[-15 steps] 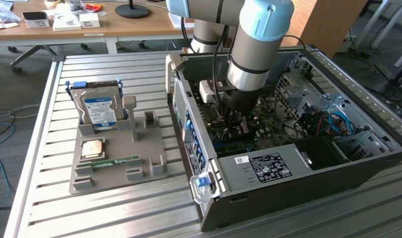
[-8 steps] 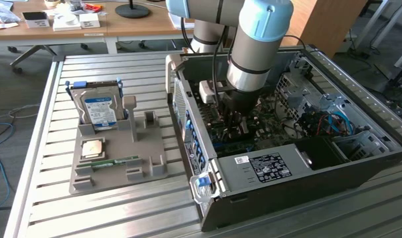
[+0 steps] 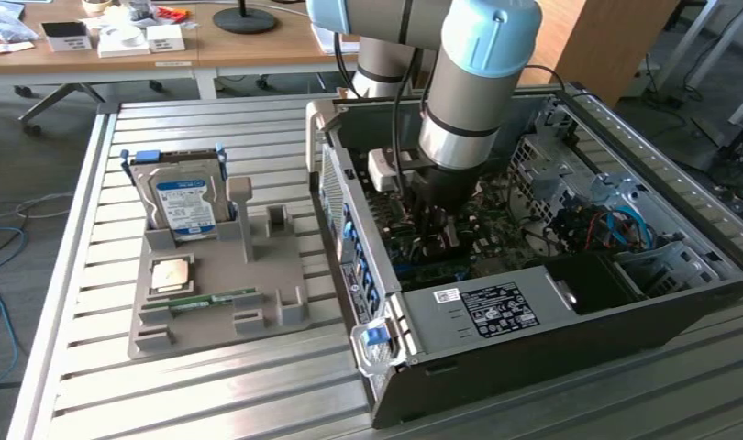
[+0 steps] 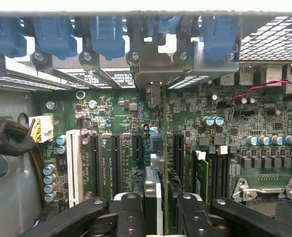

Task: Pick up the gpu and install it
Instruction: 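Insert the gpu into the slot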

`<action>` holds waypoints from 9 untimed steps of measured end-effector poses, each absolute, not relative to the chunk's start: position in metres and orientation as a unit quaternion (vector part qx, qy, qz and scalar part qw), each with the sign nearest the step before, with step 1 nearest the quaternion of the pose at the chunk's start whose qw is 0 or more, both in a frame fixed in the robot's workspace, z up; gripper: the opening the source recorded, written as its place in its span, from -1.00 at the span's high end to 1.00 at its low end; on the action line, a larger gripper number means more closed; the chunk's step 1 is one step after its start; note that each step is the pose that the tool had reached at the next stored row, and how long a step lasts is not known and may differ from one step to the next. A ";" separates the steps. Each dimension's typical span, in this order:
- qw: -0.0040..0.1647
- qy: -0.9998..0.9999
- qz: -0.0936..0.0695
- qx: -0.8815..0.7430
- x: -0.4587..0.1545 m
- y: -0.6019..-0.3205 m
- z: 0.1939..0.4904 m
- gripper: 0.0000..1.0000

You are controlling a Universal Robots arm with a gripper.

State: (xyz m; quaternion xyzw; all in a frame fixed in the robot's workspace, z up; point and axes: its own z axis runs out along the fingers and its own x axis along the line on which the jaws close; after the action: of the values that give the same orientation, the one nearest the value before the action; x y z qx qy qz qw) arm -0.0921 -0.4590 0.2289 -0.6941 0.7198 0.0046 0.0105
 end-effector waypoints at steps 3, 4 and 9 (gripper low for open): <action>0.011 0.720 0.004 -0.694 -0.093 -0.459 0.229 0.40; 0.011 0.720 0.005 -0.694 -0.093 -0.459 0.229 0.40; 0.011 0.720 0.005 -0.694 -0.094 -0.459 0.229 0.40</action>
State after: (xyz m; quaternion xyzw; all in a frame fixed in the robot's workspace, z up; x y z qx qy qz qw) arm -0.0936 -0.4590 0.2288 -0.6941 0.7198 0.0045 0.0106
